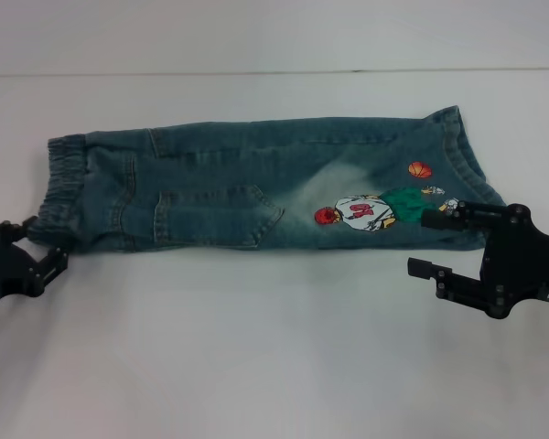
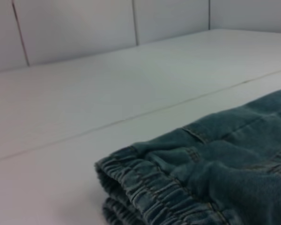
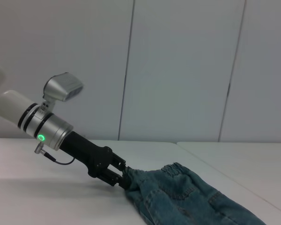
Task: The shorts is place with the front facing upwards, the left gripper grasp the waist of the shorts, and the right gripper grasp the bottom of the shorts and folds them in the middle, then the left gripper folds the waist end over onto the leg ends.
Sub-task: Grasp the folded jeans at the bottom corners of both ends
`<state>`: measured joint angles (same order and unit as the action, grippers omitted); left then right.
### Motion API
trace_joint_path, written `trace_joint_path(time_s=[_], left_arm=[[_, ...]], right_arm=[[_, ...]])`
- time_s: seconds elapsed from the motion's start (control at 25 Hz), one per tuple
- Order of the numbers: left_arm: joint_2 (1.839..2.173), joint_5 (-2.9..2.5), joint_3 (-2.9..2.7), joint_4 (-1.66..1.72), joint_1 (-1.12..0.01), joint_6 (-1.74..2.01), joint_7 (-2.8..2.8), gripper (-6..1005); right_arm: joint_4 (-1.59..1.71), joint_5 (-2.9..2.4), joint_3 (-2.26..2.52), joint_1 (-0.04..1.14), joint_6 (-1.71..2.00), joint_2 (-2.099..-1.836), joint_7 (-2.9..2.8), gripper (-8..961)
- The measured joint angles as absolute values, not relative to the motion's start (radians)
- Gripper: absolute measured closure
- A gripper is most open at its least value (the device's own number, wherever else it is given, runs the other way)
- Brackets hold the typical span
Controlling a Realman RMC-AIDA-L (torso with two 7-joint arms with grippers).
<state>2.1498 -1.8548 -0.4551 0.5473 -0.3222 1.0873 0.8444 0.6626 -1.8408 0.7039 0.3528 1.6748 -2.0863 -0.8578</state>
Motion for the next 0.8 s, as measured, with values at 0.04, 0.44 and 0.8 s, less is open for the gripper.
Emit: trace_joint_path(time_s=[0.04, 0.44, 0.8], left_arm=[[2.149, -1.87, -0.461, 0.552, -0.326, 1.086, 0.867, 414], [2.149, -1.892, -0.471, 0.609, -0.325, 1.127, 0.949, 661], [2.155, -1.895, -0.471, 0.77, -0.318, 1.298, 1.139, 900]], right_arm=[[0.663, -1.841, 0.703, 0.353, 1.675, -2.086, -0.858, 383], [0.66, -1.841, 0.703, 0.353, 1.673, -2.088, -0.857, 385], [0.622, -1.794, 0.7, 0.362, 1.594, -2.093, -0.858, 390]])
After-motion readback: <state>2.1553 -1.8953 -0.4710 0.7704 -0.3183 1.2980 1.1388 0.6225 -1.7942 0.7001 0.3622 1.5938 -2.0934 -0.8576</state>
